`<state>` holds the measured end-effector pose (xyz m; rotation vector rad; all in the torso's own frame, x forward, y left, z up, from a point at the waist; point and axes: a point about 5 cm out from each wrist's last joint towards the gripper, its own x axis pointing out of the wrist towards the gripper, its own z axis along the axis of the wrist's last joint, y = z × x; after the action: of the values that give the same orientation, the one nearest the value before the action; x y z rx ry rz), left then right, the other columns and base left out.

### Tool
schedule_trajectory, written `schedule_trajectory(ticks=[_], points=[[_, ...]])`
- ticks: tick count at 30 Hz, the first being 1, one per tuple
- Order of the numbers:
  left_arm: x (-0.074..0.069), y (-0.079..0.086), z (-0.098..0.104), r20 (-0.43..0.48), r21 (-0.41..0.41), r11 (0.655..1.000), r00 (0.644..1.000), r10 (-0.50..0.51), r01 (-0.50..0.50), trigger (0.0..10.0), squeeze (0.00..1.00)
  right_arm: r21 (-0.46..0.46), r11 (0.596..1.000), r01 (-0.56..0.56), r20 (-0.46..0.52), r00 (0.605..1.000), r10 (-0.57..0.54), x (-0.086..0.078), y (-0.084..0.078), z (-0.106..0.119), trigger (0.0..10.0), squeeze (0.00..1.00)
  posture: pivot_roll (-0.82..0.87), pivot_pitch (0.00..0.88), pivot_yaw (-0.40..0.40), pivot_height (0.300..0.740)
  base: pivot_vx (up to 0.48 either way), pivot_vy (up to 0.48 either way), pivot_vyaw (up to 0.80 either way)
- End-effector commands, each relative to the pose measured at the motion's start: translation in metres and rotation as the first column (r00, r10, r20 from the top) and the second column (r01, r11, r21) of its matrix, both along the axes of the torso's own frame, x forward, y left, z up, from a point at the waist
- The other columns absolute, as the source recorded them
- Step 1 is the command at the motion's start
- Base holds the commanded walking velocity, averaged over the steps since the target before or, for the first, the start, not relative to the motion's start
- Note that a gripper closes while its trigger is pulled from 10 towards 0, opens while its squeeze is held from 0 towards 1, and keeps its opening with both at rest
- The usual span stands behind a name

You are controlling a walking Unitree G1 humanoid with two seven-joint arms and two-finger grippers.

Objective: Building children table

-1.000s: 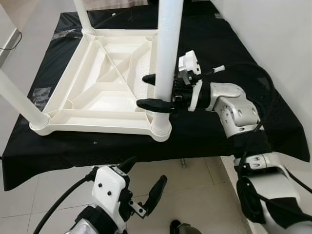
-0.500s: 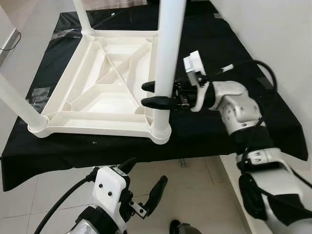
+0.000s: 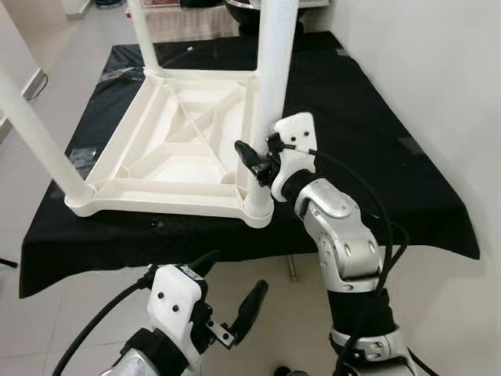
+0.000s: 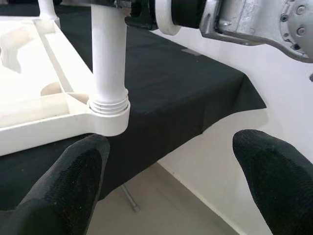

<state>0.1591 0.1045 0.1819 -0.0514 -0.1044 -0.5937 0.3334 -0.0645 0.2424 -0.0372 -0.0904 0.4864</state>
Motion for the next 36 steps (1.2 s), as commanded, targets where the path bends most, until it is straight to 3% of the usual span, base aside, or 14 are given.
schedule_trajectory(ticks=[1, 3, 4, 7, 8, 15, 16, 18, 19, 25, 30, 32, 33, 36], points=[[0.001, 0.000, -0.005, -0.025, -0.001, 1.000, 1.000, -0.001, 0.001, 10.0, 0.00, 0.008, 1.000, -0.004, -0.201, 0.980, 0.005, 0.004, 0.008, -0.038, 0.0, 0.00, 0.07, 0.215, -0.026, 0.740, 0.000, 0.000, 0.00], [0.001, 0.000, -0.005, -0.024, -0.001, 1.000, 1.000, -0.001, 0.001, 10.0, 0.00, 0.013, 1.000, -0.012, -0.189, 0.982, 0.015, 0.005, 0.008, -0.034, 0.0, 0.00, 0.07, 0.215, -0.027, 0.740, 0.000, 0.000, 0.00], [0.001, 0.000, -0.005, -0.023, -0.001, 1.000, 1.000, 0.001, -0.001, 10.0, 0.00, 0.047, 0.998, -0.039, -0.158, 0.986, 0.046, 0.008, 0.010, -0.027, 10.0, 0.00, 0.07, 0.215, -0.028, 0.740, 0.000, 0.000, 0.00], [0.001, 0.000, -0.005, -0.023, 0.000, 1.000, 1.000, 0.004, -0.004, 10.0, 0.00, 0.090, 0.985, -0.149, -0.069, 0.985, 0.155, 0.010, 0.014, -0.008, 10.0, 0.09, 0.07, 0.215, -0.028, 0.740, 0.000, 0.000, 0.00], [0.001, 0.000, -0.005, -0.023, 0.000, 1.000, 1.000, 0.003, -0.003, 10.0, 0.00, 0.108, 0.977, -0.182, -0.049, 0.981, 0.189, 0.006, 0.017, -0.002, 10.0, 1.00, 0.07, 0.219, -0.027, 0.740, 0.000, 0.000, 0.00], [0.000, 0.000, -0.004, -0.024, -0.003, 1.000, 1.000, 0.002, -0.002, 10.0, 0.00, 0.126, 0.895, -0.428, 0.110, 0.903, 0.416, -0.002, 0.013, 0.031, 10.0, 1.00, 0.07, 0.226, -0.030, 0.740, 0.000, 0.000, 0.00], [-0.001, -0.001, -0.004, -0.026, -0.004, 1.000, 1.000, 0.002, -0.002, 10.0, 0.00, 0.049, 0.822, -0.567, 0.135, 0.819, 0.557, 0.000, 0.006, 0.035, 10.0, 0.68, 0.08, 0.233, -0.033, 0.740, 0.000, 0.000, 0.00], [-0.001, -0.001, -0.004, -0.027, -0.004, 1.000, 1.000, 0.002, -0.002, 10.0, 0.00, 0.013, 0.802, -0.597, 0.132, 0.796, 0.590, 0.001, 0.004, 0.034, 10.0, 0.68, 0.08, 0.233, -0.033, 0.740, 0.000, 0.000, 0.00], [-0.002, -0.001, -0.004, -0.027, -0.005, 1.000, 1.000, 0.002, -0.002, 10.0, 0.00, -0.024, 0.780, -0.626, 0.125, 0.772, 0.623, 0.003, 0.001, 0.033, 10.0, 0.00, 0.09, 0.236, -0.035, 0.740, 0.000, 0.000, 0.00], [-0.006, -0.001, -0.004, -0.035, -0.005, 1.000, 0.999, 0.005, -0.005, 10.0, 0.00, -0.125, 0.656, -0.744, 0.089, 0.651, 0.754, 0.011, -0.013, 0.038, 10.0, 0.00, 0.10, 0.249, -0.038, 0.740, 0.000, 0.000, 0.00], [-0.008, -0.002, -0.004, -0.042, -0.007, 1.000, 0.999, 0.005, -0.005, 10.0, 0.00, -0.138, 0.605, -0.784, 0.073, 0.601, 0.796, 0.014, -0.018, 0.043, 10.0, 0.00, 0.11, 0.257, -0.038, 0.740, 0.000, 0.000, 0.00], [-0.008, -0.002, -0.004, -0.045, -0.008, 1.000, 0.999, 0.005, -0.005, 10.0, 0.00, -0.126, 0.577, -0.807, 0.074, 0.573, 0.816, 0.014, -0.020, 0.045, 9.1, 0.00, 0.11, 0.256, -0.036, 0.740, 0.000, 0.000, 0.00], [-0.008, -0.002, -0.004, -0.046, -0.009, 1.000, 0.999, 0.005, -0.006, 10.0, 0.00, -0.122, 0.555, -0.823, 0.069, 0.551, 0.832, 0.013, -0.022, 0.045, 1.6, 0.00, 0.11, 0.255, -0.037, 0.740, 0.000, 0.000, 0.00], [-0.008, -0.003, -0.004, -0.047, -0.009, 1.000, 0.999, 0.006, -0.006, 10.0, 0.00, -0.123, 0.508, -0.853, 0.058, 0.505, 0.861, 0.011, -0.024, 0.044, 0.0, 0.00, 0.11, 0.251, -0.039, 0.740, 0.000, 0.000, 0.00]])
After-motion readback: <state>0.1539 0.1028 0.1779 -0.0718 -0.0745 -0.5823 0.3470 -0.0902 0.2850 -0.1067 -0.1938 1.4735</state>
